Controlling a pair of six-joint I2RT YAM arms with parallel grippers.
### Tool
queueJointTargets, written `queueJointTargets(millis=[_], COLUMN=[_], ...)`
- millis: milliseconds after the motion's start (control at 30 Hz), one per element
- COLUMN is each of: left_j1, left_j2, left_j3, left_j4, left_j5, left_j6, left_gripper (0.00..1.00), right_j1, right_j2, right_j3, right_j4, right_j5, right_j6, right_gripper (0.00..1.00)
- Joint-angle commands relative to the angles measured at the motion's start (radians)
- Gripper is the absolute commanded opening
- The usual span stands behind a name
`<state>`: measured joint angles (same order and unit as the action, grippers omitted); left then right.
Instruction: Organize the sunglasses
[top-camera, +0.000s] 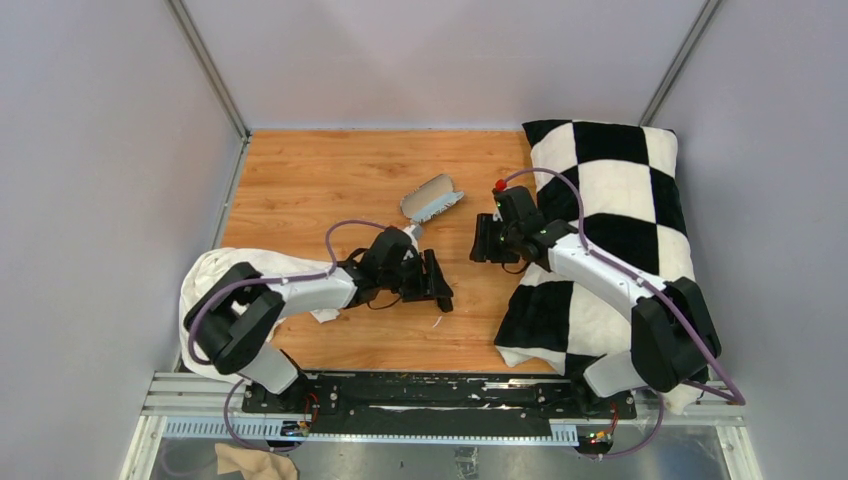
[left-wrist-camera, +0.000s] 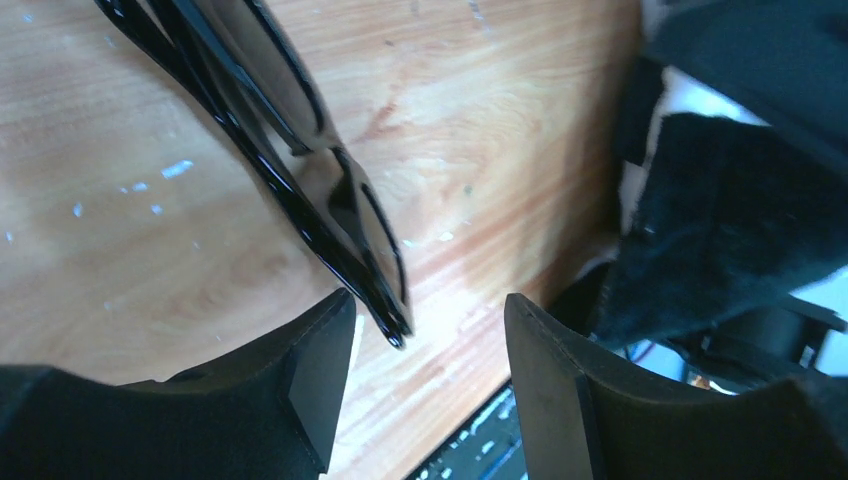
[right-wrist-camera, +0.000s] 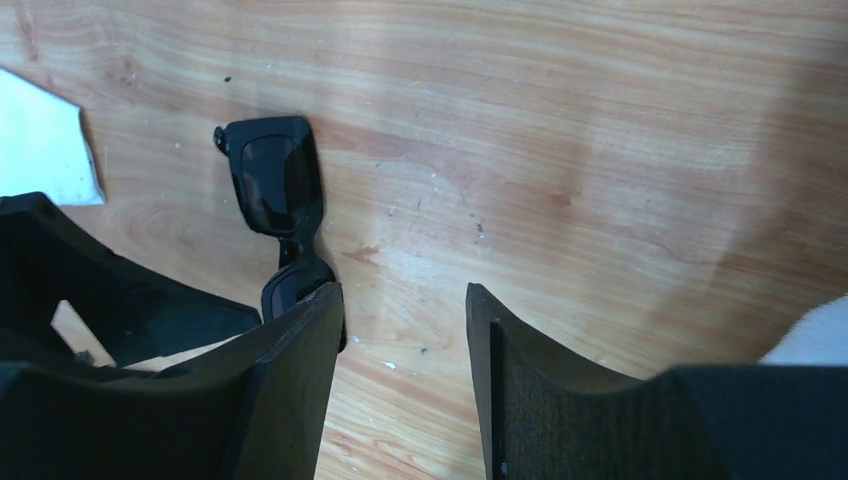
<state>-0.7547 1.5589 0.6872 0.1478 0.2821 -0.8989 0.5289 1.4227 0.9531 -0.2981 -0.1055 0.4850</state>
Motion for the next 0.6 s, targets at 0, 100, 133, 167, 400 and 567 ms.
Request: queueJointTargets(millis=[0, 100, 133, 167, 400, 567], left_j1=[0.001, 0.051, 0.082, 0.12, 0.409, 0.519], left_j2=[-0.127, -0.227, -0.26, -0.297, -0.46, -0.498], left_j3=[-0.035, -0.026, -0.021, -0.019, 0.011, 0.007], left_j4=[-0.049, -0.196, -0.244, -0.3, -0.487, -0.526], left_j5=[0.02, -0.017, -0.03, -0.041, -0.099, -0.116], left_j6=[0.0, 0.045, 0.062, 0.081, 0.172, 0.196], left_gripper=[0.61, 0.61, 0.61, 0.61, 0.61, 0.6], right_j1=[0.048, 0.073, 0.085, 0.101, 0.29, 0.38], right_j2=[0.004, 0.019, 0.023, 0.027, 0.13, 0.25], right_j3=[-0.017, -0.013, -0.009, -0.005, 0.098, 0.174], right_j4=[0.0, 0.017, 0.024, 0.033, -0.036, -0.092], right_j5=[-0.013, -0.041, -0.049, -0.057, 0.093, 0.252], right_j6=[0.012, -0.001, -0.006, -0.015, -0.085, -0.1], right_gripper=[0.54, 0.54, 0.54, 0.53, 0.54, 0.59])
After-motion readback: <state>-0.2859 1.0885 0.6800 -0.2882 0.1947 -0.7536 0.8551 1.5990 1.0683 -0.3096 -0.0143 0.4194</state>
